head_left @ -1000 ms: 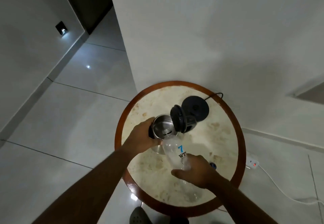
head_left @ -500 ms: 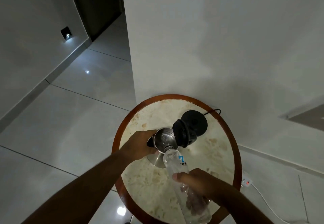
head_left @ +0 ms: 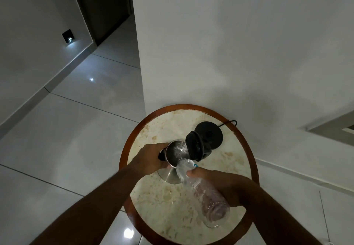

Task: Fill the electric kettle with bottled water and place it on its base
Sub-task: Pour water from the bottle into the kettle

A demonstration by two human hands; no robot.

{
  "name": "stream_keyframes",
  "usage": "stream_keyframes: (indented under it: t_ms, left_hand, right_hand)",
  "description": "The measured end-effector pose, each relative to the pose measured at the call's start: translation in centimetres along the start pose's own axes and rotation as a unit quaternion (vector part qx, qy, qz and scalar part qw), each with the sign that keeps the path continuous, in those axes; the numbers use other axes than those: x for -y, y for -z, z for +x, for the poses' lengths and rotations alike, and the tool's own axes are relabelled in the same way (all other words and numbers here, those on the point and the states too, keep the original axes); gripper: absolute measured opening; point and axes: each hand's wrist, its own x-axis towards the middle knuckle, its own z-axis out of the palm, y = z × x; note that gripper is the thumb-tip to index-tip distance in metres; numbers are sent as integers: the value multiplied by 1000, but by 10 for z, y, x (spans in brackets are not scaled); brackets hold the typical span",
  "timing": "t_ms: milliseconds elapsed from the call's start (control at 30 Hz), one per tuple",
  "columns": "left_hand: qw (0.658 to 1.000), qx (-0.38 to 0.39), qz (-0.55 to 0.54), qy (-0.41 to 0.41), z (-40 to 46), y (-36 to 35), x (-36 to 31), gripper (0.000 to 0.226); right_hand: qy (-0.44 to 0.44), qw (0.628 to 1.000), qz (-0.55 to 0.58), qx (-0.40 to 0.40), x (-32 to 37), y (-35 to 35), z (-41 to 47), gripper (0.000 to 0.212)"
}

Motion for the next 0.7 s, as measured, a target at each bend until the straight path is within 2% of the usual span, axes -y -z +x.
stream_keyframes:
  t_ms: [167, 467, 567, 700]
  left_hand:
    - [1000, 3, 11, 7, 1, -1, 1, 64]
    - [1000, -7, 22, 18, -1, -3, 0, 65]
    - [1000, -6, 14, 16, -1, -2, 0, 65]
    - [1000, -10, 15, 13, -2, -1, 0, 65]
  right_hand:
    - [40, 999, 15, -13, -1, 1, -1, 32]
    - [40, 999, 32, -10, 8, 0, 2, 24]
    - [34, 999, 37, -8, 9, 3, 4, 30]
    - [24, 998, 55, 6, 15, 2, 6, 63]
